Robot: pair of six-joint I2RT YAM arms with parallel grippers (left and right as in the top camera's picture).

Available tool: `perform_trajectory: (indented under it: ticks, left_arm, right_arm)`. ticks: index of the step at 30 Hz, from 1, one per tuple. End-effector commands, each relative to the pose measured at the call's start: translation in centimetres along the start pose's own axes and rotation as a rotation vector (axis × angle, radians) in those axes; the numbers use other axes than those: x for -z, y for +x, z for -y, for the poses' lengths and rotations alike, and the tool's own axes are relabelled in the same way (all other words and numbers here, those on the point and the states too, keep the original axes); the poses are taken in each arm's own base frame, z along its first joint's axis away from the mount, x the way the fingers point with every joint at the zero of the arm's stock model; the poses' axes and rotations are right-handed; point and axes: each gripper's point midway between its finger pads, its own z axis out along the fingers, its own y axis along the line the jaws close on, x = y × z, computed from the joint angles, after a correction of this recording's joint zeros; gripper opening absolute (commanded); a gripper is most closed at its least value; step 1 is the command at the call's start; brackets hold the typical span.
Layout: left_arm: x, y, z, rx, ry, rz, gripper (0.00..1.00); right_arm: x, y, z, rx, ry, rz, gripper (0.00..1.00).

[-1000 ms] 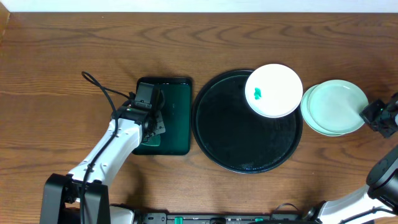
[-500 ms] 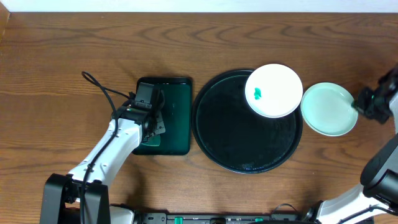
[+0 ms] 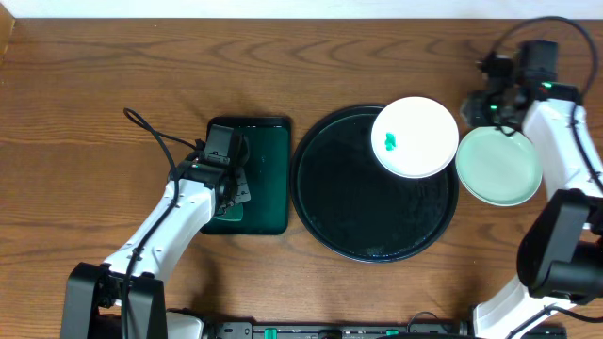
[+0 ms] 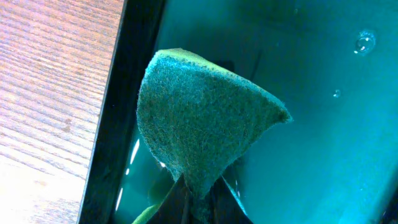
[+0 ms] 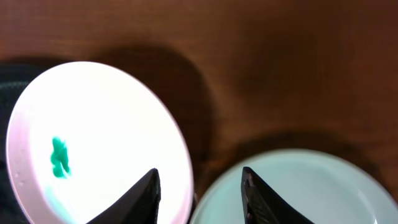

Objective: Clean dirty plates on tray and stack at the side
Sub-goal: 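Move the right gripper left and grasp the white plate's rim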

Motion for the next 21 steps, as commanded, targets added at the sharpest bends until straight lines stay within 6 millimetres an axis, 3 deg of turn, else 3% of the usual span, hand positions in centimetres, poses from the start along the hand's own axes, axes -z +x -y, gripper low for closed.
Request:
perform_trajectory:
  ticks: [1, 3, 7, 21]
  left_arm:
    - [-0.2, 0.0, -0.4, -0.016, -0.022, 0.002, 0.08]
    - [-0.2, 0.0, -0.4, -0.016, -0.022, 0.002, 0.07]
    - [-0.2, 0.0, -0.4, -0.016, -0.022, 0.002, 0.08]
    - [-0.2, 0.0, -0.5, -0.016, -0.022, 0.001, 0.07]
  right_arm:
    - [0.2, -0.9, -0.2, 0.165, 0.13, 0.006, 0.42]
    - [0.0, -1.4, 0.1, 0.201, 0.184, 0.019, 0.47]
    - [-0.4, -1.4, 0.3, 0.198, 0.187, 0.039, 0.46]
    - [-3.0, 0.9, -0.4, 0.248, 0.131, 0.037, 0.44]
